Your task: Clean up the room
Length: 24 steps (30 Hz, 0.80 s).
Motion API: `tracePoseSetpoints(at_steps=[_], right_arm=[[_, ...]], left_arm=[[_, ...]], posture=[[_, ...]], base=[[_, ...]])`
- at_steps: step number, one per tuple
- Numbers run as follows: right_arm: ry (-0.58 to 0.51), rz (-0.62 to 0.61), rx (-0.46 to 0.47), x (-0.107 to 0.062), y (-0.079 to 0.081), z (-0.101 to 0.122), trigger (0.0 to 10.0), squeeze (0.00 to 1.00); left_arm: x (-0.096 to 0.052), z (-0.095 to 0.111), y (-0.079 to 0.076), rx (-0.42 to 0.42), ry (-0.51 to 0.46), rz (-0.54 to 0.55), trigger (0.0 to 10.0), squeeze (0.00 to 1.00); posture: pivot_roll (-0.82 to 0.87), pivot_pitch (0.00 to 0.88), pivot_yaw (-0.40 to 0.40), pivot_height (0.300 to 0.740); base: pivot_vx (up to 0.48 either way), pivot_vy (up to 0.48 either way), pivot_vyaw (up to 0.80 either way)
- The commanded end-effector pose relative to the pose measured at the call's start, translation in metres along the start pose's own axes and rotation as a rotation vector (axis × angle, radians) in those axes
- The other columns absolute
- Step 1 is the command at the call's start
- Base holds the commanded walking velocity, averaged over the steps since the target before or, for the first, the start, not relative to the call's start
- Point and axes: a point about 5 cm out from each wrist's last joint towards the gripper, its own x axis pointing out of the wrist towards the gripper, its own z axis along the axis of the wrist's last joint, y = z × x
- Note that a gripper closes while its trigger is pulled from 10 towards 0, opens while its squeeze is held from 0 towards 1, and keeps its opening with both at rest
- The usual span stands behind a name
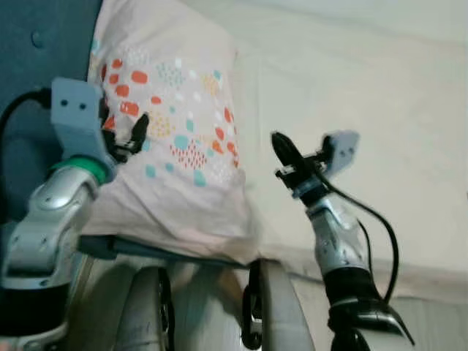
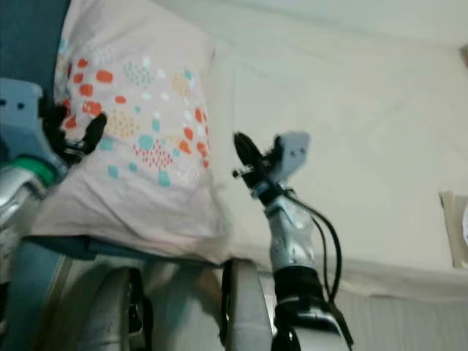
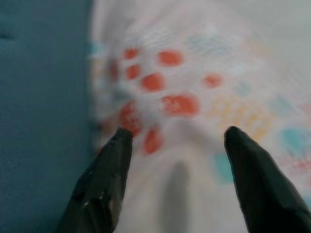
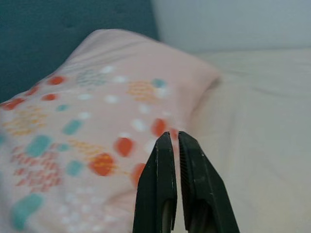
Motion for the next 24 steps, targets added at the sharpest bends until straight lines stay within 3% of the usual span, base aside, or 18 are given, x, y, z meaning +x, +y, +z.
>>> tracePoseSetpoints(at_steps=[1, 3, 8, 14, 24], right_arm=[[0.036, -0.043, -0.010, -0.012, -0.006, -0.007, 10.0, 0.00], [0.041, -0.052, -0.015, -0.013, -0.007, -0.009, 10.0, 0.00], [0.030, -0.089, -0.044, -0.013, -0.006, -0.008, 10.0, 0.00], [0.016, -0.124, -0.064, -0.009, -0.003, -0.004, 10.0, 0.00], [0.041, -0.165, -0.078, -0.015, -0.006, -0.003, 10.0, 0.00]], left_arm=[[-0.005, -0.020, -0.013, 0.065, 0.083, -0.079, 10.0, 0.00], [-0.006, -0.025, -0.013, 0.074, 0.113, -0.071, 10.0, 0.00], [-0.001, -0.037, -0.013, 0.012, 0.167, -0.024, 10.0, 0.00], [0.016, -0.023, -0.019, -0.084, 0.104, 0.031, 10.0, 0.00], [0.020, -0.018, -0.026, -0.131, 0.078, 0.029, 10.0, 0.00]], posture=[[-0.04, 0.179, 0.003, 0.617], [-0.04, 0.180, 0.006, 0.617], [-0.04, 0.177, 0.012, 0.617], [-0.06, 0.167, 0.020, 0.622], [-0.06, 0.166, 0.015, 0.652]], base=[[0.000, 0.000, 0.00], [0.000, 0.000, 0.00], [0.000, 0.000, 0.00], [0.000, 0.000, 0.00], [0.000, 0.000, 0.00]])
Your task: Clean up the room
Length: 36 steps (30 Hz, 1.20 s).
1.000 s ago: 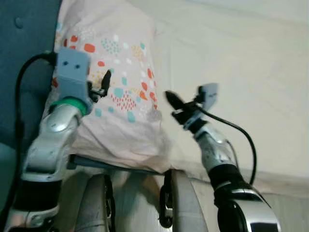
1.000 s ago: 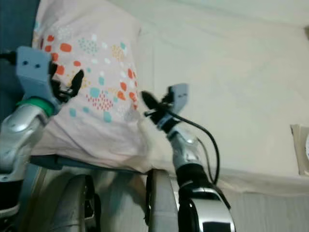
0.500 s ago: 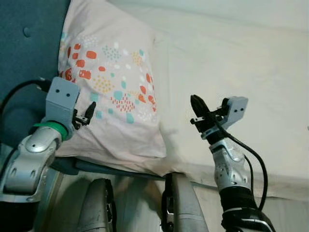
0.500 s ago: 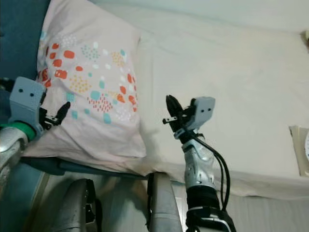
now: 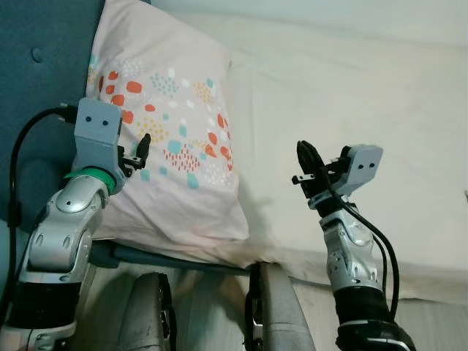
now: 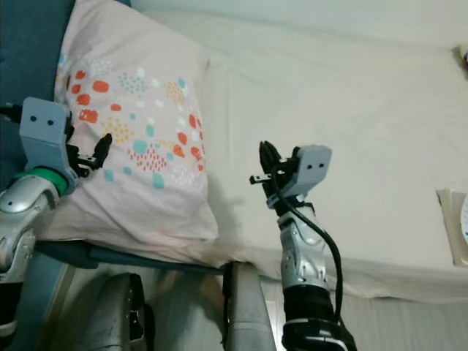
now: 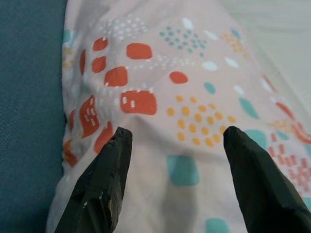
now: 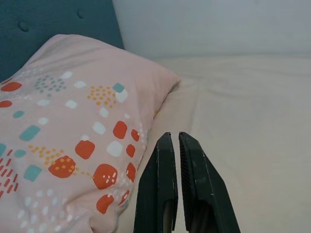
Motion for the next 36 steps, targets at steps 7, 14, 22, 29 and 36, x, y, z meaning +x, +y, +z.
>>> tracePoseSetpoints(at_steps=[7, 14, 22, 29, 36], right_arm=[[0.024, -0.030, -0.014, -0.003, -0.005, -0.004, 10.0, 0.00], [0.035, -0.053, -0.020, -0.006, -0.009, -0.003, 10.0, 0.00], [0.054, -0.073, -0.026, -0.010, -0.015, -0.005, 10.0, 0.00], [0.094, -0.072, -0.028, -0.011, -0.015, -0.015, 10.0, 0.00], [0.145, -0.070, -0.005, -0.017, -0.009, -0.034, 10.0, 0.00]], left_arm=[[0.009, -0.004, -0.012, -0.052, 0.016, -0.020, 10.0, 0.00], [0.018, -0.007, -0.023, -0.074, 0.043, -0.040, 10.0, 0.00], [0.015, -0.043, -0.016, -0.193, 0.169, -0.026, 10.0, 0.00], [0.007, -0.075, -0.027, -0.149, 0.194, -0.115, 10.0, 0.00], [0.006, -0.108, -0.044, 0.114, 0.162, -0.139, 10.0, 0.00]], posture=[[-0.06, 0.161, 0.011, 0.677], [-0.07, 0.158, 0.011, 0.702], [-0.08, 0.150, -0.004, 0.732], [-0.08, 0.132, -0.011, 0.740], [-0.10, 0.118, -0.013, 0.740]], base=[[0.000, 0.000, 0.00], [0.000, 0.000, 0.00], [0.000, 0.000, 0.00], [0.000, 0.000, 0.00], [0.000, 0.000, 0.00]])
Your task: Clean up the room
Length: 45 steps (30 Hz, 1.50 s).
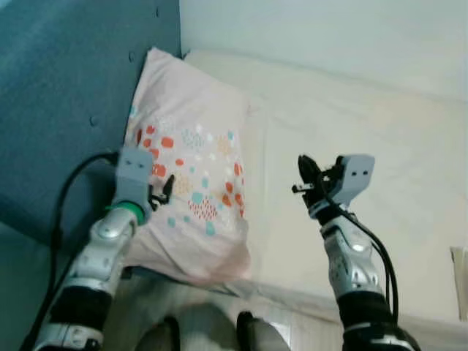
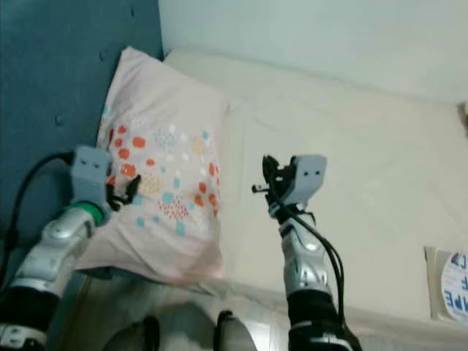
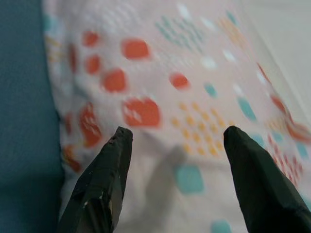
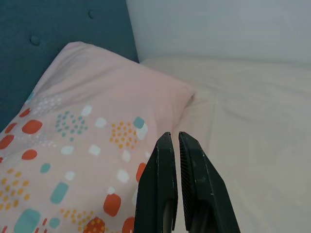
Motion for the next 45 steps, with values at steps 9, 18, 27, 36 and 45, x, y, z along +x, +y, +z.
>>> tracePoseSetpoints(at_steps=[9, 18, 27, 36, 45], right_arm=[[0.044, 0.026, 0.004, -0.010, 0.015, -0.017, 10.0, 0.00], [0.053, 0.019, 0.001, -0.020, 0.013, -0.022, 10.0, 0.00], [0.042, 0.038, 0.004, -0.018, 0.022, -0.019, 10.0, 0.00], [0.047, 0.028, 0.000, -0.030, 0.021, -0.019, 10.0, 0.00], [0.050, 0.015, 0.002, -0.033, 0.022, -0.018, 10.0, 0.00]], left_arm=[[0.011, -0.033, 0.003, 0.164, 0.131, 0.066, 10.0, 0.00], [-0.010, -0.064, 0.018, 0.039, 0.307, -0.088, 10.0, 0.00], [0.002, -0.070, 0.000, 0.153, 0.296, -0.013, 10.0, 0.00], [0.013, -0.053, 0.004, 0.241, 0.241, 0.111, 10.0, 0.00], [0.010, -0.067, -0.011, 0.306, 0.325, 0.060, 0.0, 0.00]], posture=[[-0.15, 0.148, 0.004, 0.740], [-0.13, 0.197, 0.002, 0.740], [-0.16, 0.247, -0.007, 0.740], [-0.20, 0.292, 0.000, 0.740], [-0.21, 0.319, 0.003, 0.740]], base=[[0.000, 0.000, 0.00], [0.000, 0.000, 0.00], [0.000, 0.000, 0.00], [0.000, 0.000, 0.00], [0.000, 0.000, 0.00]])
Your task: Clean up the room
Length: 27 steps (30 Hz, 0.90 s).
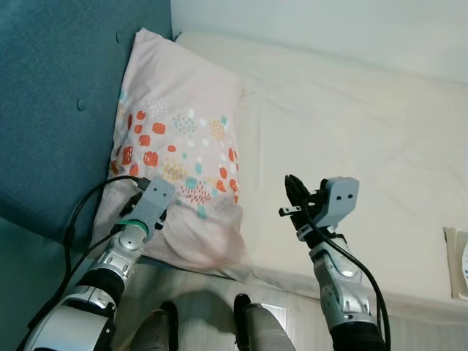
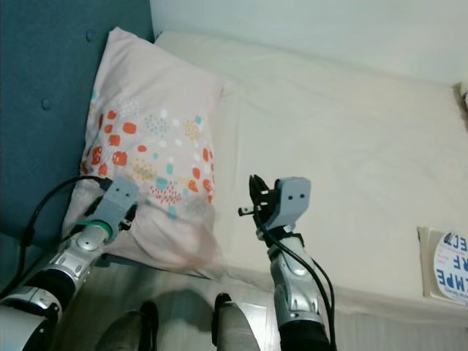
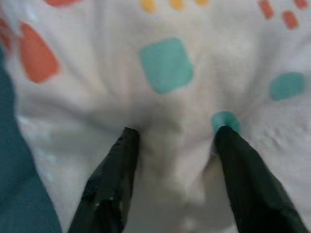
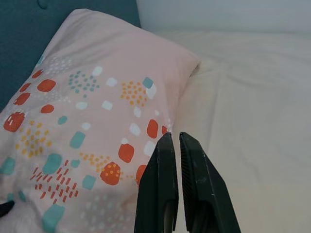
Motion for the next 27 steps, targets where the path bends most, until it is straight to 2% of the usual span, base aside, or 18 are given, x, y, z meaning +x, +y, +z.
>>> tracePoseSetpoints(at_steps=[1, 9, 11, 18, 19, 22, 24, 25, 26, 27], right_arm=[[0.030, -0.019, 0.015, -0.007, -0.002, -0.006, 10.0, 0.00], [0.032, -0.022, 0.015, -0.007, -0.002, -0.005, 10.0, 0.00], [0.031, -0.023, 0.016, -0.006, -0.002, -0.004, 10.0, 0.00], [0.026, -0.023, 0.019, -0.003, -0.001, -0.003, 10.0, 0.00], [0.023, -0.022, 0.019, -0.001, 0.000, -0.002, 10.0, 0.00], [0.020, -0.021, 0.020, 0.000, 0.000, -0.001, 10.0, 0.00], [0.014, -0.017, 0.019, 0.004, 0.000, 0.001, 10.0, 0.00], [0.014, -0.017, 0.019, 0.004, 0.000, 0.001, 10.0, 0.00], [0.011, -0.015, 0.020, 0.006, 0.000, 0.002, 10.0, 0.00], [0.011, -0.015, 0.020, 0.006, 0.000, 0.002, 10.0, 0.00]], left_arm=[[-0.004, -0.015, -0.009, 0.021, 0.064, -0.021, 0.0, 0.00], [-0.002, -0.012, -0.006, 0.031, 0.067, 0.045, 0.0, 0.00], [0.000, -0.006, 0.006, 0.028, 0.051, 0.129, 0.0, 0.00], [0.002, 0.002, 0.023, 0.039, 0.016, 0.235, 0.0, 0.00], [0.002, 0.006, 0.029, 0.040, -0.005, 0.274, 0.0, 0.00], [0.002, 0.010, 0.034, 0.044, -0.034, 0.307, 0.0, 0.00], [0.000, 0.026, 0.044, 0.058, -0.140, 0.383, 0.0, 0.00], [0.000, 0.026, 0.044, 0.058, -0.140, 0.383, 0.0, 0.00], [-0.002, 0.035, 0.048, 0.070, -0.201, 0.417, 0.0, 0.00], [-0.002, 0.035, 0.048, 0.070, -0.201, 0.417, 0.0, 0.00]], posture=[[-0.21, 0.319, 0.002, 0.740], [-0.21, 0.317, -0.001, 0.740], [-0.20, 0.310, 0.001, 0.740], [-0.19, 0.301, 0.004, 0.740], [-0.18, 0.297, 0.005, 0.740], [-0.17, 0.292, 0.006, 0.740], [-0.17, 0.286, 0.005, 0.740], [-0.17, 0.286, 0.005, 0.740], [-0.16, 0.283, 0.005, 0.740], [-0.16, 0.283, 0.005, 0.740]], base=[[0.000, 0.000, 0.00], [0.000, 0.000, 0.00], [0.000, 0.000, 0.00], [0.000, 0.000, 0.00], [0.000, 0.000, 0.00], [0.000, 0.000, 0.00], [0.000, 0.000, 0.00], [0.000, 0.000, 0.00], [0.000, 0.000, 0.00], [0.000, 0.000, 0.00]])
